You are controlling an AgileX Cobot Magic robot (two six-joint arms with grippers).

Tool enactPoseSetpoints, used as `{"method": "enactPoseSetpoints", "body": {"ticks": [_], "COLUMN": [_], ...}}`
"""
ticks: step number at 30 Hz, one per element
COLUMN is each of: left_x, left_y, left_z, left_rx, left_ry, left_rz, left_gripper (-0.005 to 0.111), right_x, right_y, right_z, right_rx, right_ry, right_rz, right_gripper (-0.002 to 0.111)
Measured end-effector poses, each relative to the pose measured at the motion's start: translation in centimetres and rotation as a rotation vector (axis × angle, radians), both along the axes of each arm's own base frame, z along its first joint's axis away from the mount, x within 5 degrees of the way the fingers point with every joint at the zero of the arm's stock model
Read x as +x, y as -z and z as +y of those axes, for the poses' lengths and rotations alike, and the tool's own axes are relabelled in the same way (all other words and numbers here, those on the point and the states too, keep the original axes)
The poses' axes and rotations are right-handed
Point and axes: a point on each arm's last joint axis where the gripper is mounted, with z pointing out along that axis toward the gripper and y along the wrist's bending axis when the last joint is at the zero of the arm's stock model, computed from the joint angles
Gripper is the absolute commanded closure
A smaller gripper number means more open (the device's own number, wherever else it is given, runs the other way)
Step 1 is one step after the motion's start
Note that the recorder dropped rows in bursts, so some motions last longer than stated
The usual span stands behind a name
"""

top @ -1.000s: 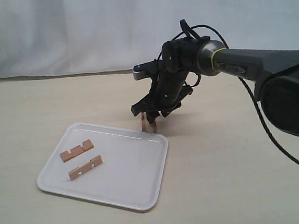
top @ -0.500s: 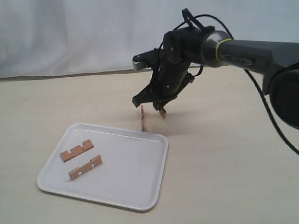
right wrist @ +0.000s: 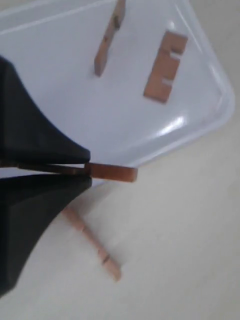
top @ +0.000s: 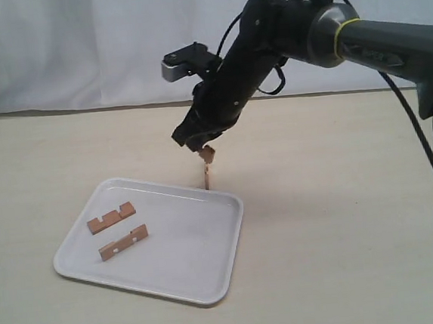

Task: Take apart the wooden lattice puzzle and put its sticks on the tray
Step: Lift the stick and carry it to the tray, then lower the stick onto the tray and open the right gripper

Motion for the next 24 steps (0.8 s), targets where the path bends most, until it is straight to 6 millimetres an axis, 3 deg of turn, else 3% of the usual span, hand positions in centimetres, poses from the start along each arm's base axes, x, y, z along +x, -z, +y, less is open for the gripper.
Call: {"method": "enactPoseSetpoints", "body": {"ticks": [11,19,24], "left_x": [0.0,0.0,0.0], "left_y": [0.0,0.0,0.0], "left_z": [0.0,0.0,0.0], "left_rx": [0.0,0.0,0.0], "left_ry": [0.0,0.0,0.0], "left_rz": [0.0,0.0,0.0], "left_gripper": [0.107,0.107,0.107], "right_x": [-6.2,-10.0,-10.2], "right_y": [1.3,4.6,6.5], "right_z": [8.7,11.3,12.6], "right_rx": [-0.056,-0.293,-0.39], "right_ry": [-0.498,-0.772,-0.827], "right_rz": [0.081,0.082,-0.012], "right_gripper": [0.104,0.104,0.104]}}
